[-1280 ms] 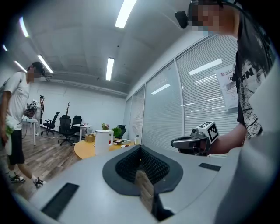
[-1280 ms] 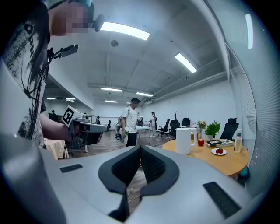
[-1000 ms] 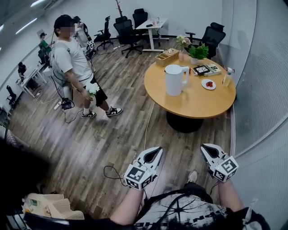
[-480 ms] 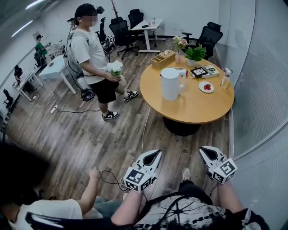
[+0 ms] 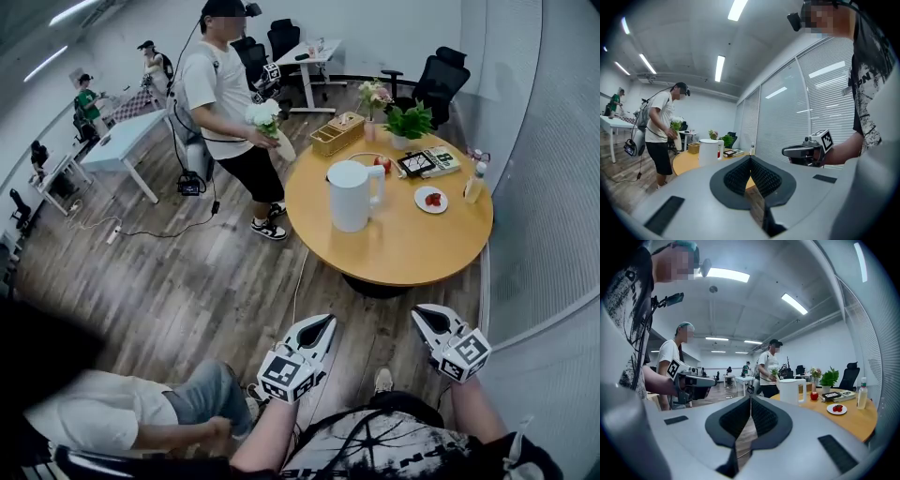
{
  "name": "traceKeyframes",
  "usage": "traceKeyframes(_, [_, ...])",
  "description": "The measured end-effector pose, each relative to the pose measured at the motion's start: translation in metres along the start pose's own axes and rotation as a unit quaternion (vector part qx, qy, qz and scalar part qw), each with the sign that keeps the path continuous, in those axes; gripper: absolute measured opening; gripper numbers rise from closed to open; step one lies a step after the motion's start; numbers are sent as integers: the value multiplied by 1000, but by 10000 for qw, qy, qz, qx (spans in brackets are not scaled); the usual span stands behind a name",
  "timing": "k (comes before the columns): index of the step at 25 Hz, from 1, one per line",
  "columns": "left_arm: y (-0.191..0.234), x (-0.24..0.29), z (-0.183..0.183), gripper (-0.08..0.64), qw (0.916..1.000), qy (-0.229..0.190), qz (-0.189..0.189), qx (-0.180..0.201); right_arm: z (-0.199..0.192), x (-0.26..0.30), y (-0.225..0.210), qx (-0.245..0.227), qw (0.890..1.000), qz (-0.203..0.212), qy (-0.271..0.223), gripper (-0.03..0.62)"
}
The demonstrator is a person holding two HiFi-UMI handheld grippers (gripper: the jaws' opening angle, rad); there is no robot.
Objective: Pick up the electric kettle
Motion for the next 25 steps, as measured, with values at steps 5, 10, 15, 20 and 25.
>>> traceKeyframes(5, [7, 43, 8, 0, 9999, 31, 124, -28, 4, 9, -47, 46, 9999, 122, 24, 21])
traceKeyframes(10, [11, 88, 15, 0, 9997, 95, 213, -36, 5, 15, -92, 87, 9996, 271, 57, 21])
traceKeyframes(15, [13, 133, 16, 0, 9995, 159, 284, -8, -1, 17, -139, 160, 9993, 323, 29, 21])
traceKeyframes(20, [16, 172, 21, 0, 9991, 203, 383, 42, -5, 18, -181, 193, 9990, 414, -5, 21])
traceKeyframes(25, [18, 199, 26, 0, 9985, 217, 487, 99, -8, 21, -212, 224, 9985, 490, -56, 21])
Point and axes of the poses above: the fingertips, and each gripper's own axes: x forward along the fingers, y to its left, z out of its top, the point moved 6 cm from there along -x, backward along the fingers, and after that the axes turned 6 degrees about z, right-handed, at the moved point
